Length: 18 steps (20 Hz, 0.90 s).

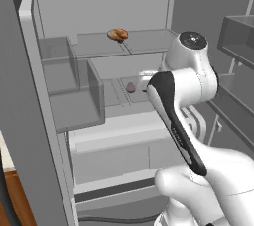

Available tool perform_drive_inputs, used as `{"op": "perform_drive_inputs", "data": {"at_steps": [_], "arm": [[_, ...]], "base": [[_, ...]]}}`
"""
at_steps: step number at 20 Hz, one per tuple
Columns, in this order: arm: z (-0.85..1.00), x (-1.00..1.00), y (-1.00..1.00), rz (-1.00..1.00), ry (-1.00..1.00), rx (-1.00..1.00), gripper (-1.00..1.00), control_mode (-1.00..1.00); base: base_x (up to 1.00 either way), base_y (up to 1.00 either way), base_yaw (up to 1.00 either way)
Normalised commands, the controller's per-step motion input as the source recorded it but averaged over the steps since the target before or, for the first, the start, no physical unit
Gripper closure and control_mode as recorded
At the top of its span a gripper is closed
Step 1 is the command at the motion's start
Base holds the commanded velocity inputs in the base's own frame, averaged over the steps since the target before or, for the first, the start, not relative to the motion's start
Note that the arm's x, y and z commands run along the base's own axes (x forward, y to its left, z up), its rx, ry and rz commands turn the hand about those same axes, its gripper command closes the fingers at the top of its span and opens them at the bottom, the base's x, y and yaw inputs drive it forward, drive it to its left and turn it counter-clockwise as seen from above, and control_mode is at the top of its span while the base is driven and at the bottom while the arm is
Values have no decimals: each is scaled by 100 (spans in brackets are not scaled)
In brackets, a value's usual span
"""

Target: Transport the chicken drumstick and eggplant to the fridge. Place the chicken drumstick on the rack containing meat and place the eggplant on the rack containing the vegetable, ensuring meats and vegetables are on different racks.

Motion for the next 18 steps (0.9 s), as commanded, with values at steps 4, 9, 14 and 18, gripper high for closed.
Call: {"op": "perform_drive_inputs", "data": {"at_steps": [4, 9, 14, 18], "arm": [[49, -57, 0, 0, -33, 0, -100, -100], [50, -56, -3, 0, -15, 0, -100, -100], [18, -72, -12, 0, -15, 0, -100, -100], [2, -56, -28, 0, -17, 0, -100, -100]], "base": [[0, 0, 0], [0, 0, 0], [0, 0, 0], [0, 0, 0]]}}
